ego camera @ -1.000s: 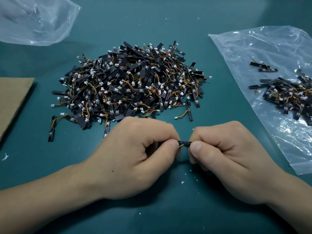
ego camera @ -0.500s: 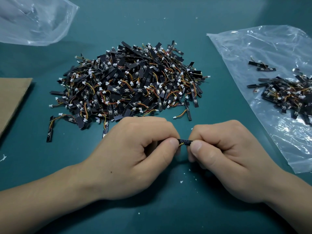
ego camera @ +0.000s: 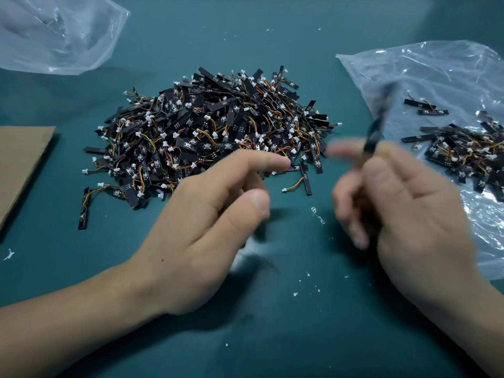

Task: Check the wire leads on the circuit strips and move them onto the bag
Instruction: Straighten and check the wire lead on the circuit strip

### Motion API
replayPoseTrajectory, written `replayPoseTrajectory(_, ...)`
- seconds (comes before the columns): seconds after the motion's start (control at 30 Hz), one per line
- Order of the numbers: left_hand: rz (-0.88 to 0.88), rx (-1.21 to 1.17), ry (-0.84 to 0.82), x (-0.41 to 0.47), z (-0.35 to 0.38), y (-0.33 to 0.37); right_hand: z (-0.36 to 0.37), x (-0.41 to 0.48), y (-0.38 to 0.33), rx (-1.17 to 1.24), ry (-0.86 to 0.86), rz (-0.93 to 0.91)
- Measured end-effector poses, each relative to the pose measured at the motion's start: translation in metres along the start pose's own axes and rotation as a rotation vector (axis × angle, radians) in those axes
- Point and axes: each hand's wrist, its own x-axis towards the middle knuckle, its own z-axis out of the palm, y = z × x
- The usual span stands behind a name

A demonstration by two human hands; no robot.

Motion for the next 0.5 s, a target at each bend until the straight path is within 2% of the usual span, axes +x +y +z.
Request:
replayPoseTrajectory(0.07,0.001,0.079,0.040,0.001,0.002,-0.001,-0.002,0.004,0.003,0.092,0.072,0.100)
replayPoseTrajectory(0.1,0.007,0.133,0.043,0.001,0.003,0.000,-0.002,0.004,0.005,0.039,0.082,0.111)
replayPoseTrajectory(0.27,0.030,0.215,0.069,0.000,0.003,0.001,0.011,-0.004,0.007,-0.738,-0.015,-0.043)
replayPoseTrajectory(0.33,0.021,0.200,0.069,0.000,0.003,0.000,0.015,-0.005,0.008,-0.921,-0.073,-0.031)
replayPoseTrajectory(0.43,0.005,0.189,0.063,0.000,0.004,-0.001,0.013,-0.004,0.009,-0.969,-0.068,-0.041)
replayPoseTrajectory(0.5,-0.007,0.177,0.075,0.000,0.003,-0.002,0.010,-0.003,0.010,-0.808,0.013,-0.022)
